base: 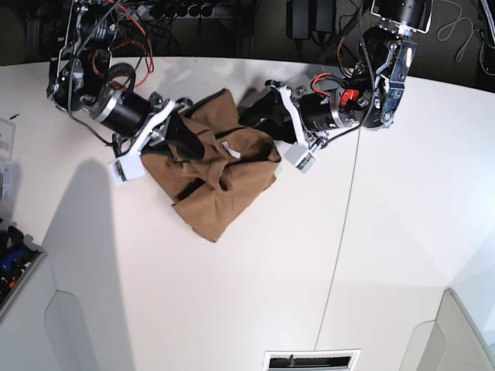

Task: Layout the t-shirt on the table in an organized manner, then fold the t-shirt properly
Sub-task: 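Fold the shirt bundle over again with both grippers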

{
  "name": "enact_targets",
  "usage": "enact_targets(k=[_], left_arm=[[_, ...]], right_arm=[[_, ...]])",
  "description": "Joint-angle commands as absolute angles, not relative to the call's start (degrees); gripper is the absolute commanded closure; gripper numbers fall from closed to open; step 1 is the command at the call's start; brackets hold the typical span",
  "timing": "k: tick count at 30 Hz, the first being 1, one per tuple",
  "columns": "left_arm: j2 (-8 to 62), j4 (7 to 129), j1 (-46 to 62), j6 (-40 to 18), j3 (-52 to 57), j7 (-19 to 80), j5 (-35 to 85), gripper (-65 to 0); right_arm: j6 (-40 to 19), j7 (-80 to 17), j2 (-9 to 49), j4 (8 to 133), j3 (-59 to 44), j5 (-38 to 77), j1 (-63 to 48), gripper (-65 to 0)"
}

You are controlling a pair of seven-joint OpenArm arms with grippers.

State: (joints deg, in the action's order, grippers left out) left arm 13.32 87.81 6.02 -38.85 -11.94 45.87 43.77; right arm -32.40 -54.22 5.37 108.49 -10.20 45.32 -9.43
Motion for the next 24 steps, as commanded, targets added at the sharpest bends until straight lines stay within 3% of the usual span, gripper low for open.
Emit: enact_targets(k=[1,8,11,13,21,23,24], left_arm=[[13.5,88.9,5.3,-40.0,-11.2,44.9,45.0,-30.3],[13.5,88.9,5.3,-40.0,-8.9,44.9,46.7,-30.3],[13.5,88.9,5.3,-40.0,-8.9,45.3,48.0,-30.3],[13.5,88.9,5.3,-40.0,-8.8,45.6,48.9,-30.3],[14.3,88.9,5.3,-40.0,-1.3,48.6,52.2,-30.3],[15.7,89.1,5.3,-40.0,0.5,48.8,55.4,-30.3],[16.4,89.6,5.3,-40.0,1.1,49.2,56.5,-29.4]], right_arm=[[-33.3,-53.0,5.5,110.0,-10.2,47.3,-10.2,0.0],[-33.9,-53.0,5.5,111.3,-7.3,48.0,-15.8,0.0],[-33.9,-52.5,5.5,111.6,-4.7,47.3,-15.6,-26.2],[-33.9,-51.5,5.5,112.3,-3.2,46.6,-15.6,-36.3],[-33.0,-46.1,2.9,119.8,-6.1,39.9,-14.9,-36.3],[-31.9,-46.0,1.8,120.0,-8.6,37.6,-13.3,-29.2],[-31.1,-46.0,1.7,119.7,-9.8,36.1,-12.5,-20.8]])
